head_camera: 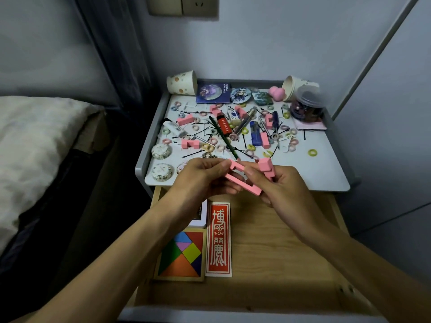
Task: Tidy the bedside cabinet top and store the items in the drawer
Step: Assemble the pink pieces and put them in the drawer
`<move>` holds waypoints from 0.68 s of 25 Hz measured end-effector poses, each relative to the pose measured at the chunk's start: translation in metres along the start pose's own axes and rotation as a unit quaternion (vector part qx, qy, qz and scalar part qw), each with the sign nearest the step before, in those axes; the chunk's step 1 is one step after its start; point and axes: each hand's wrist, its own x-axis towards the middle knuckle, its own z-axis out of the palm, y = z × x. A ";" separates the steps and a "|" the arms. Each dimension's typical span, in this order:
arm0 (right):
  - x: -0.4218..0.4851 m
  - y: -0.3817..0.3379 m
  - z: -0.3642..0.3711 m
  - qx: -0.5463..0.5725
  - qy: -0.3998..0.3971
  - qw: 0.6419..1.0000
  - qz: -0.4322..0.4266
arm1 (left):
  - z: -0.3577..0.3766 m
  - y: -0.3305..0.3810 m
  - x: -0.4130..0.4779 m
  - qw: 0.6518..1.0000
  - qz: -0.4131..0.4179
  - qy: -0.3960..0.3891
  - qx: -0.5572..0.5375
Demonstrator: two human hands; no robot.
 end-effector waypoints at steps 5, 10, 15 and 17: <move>-0.005 0.004 -0.003 -0.020 0.034 0.999 -0.021 | 0.000 -0.002 0.001 0.998 0.029 0.061 -0.008; -0.007 0.005 0.001 0.007 0.033 0.999 -0.014 | 0.003 -0.004 0.000 0.998 0.041 0.055 -0.008; -0.006 0.000 0.001 0.071 0.031 0.997 -0.007 | 0.004 -0.003 0.000 0.997 0.046 0.051 -0.032; -0.005 0.000 0.000 0.074 0.030 0.997 -0.003 | 0.005 -0.001 -0.001 0.996 0.042 0.047 -0.064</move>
